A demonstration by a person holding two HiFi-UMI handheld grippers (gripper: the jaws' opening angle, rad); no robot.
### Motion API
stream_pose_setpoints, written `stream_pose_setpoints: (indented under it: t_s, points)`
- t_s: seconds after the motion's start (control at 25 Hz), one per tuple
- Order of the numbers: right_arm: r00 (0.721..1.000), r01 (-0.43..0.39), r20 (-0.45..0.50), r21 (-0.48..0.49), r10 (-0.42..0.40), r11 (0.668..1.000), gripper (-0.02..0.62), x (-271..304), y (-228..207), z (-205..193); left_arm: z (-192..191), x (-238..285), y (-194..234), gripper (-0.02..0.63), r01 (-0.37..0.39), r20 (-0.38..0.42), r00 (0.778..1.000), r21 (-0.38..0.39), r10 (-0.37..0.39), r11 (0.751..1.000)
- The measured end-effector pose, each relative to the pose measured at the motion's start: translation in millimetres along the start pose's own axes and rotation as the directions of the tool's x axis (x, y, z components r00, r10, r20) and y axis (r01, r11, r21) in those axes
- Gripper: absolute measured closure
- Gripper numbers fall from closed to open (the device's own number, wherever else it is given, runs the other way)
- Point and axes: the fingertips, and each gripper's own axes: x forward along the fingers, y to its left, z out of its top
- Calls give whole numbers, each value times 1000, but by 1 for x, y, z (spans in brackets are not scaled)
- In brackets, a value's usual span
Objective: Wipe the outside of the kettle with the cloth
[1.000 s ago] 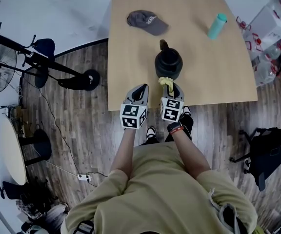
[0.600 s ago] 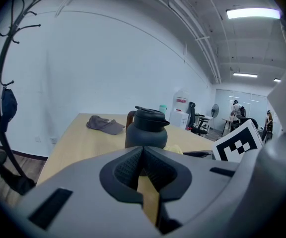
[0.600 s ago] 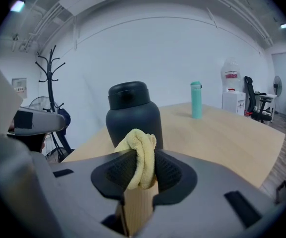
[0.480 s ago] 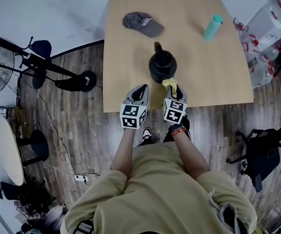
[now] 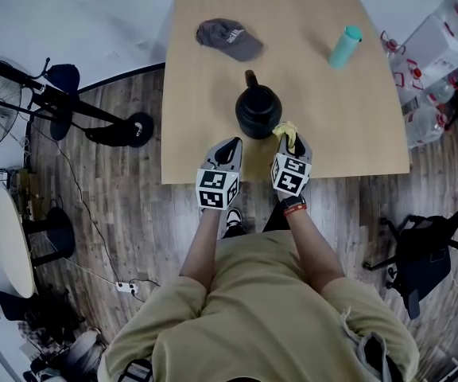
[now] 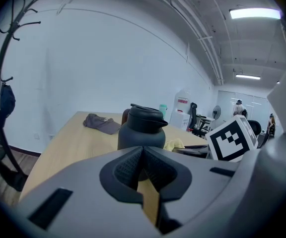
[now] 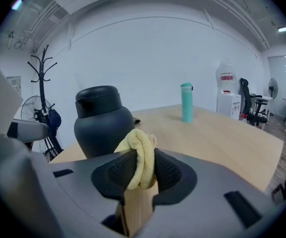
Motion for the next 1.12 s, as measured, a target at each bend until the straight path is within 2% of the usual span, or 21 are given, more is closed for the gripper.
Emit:
stream_pose_setpoints:
  t_s: [0.28, 0.68, 0.92, 1.12]
  points:
    - [1000, -4, -16, -4, 3, 1000, 483, 31, -19, 10, 1, 9, 2, 581, -32, -1, 999, -14, 32, 999]
    - [999, -30, -41, -14, 30, 999, 483, 62, -23, 16, -3, 3, 13, 583, -73, -9, 997, -27, 73, 997]
    - [998, -36, -45, -9, 36, 999, 483, 54, -24, 16, -4, -3, 9, 581, -55, -12, 998, -23, 55, 998]
    - [999, -5, -44, 18, 5, 1000, 482, 29, -23, 3, -7, -12, 10, 583, -23, -13, 1000, -18, 23, 1000]
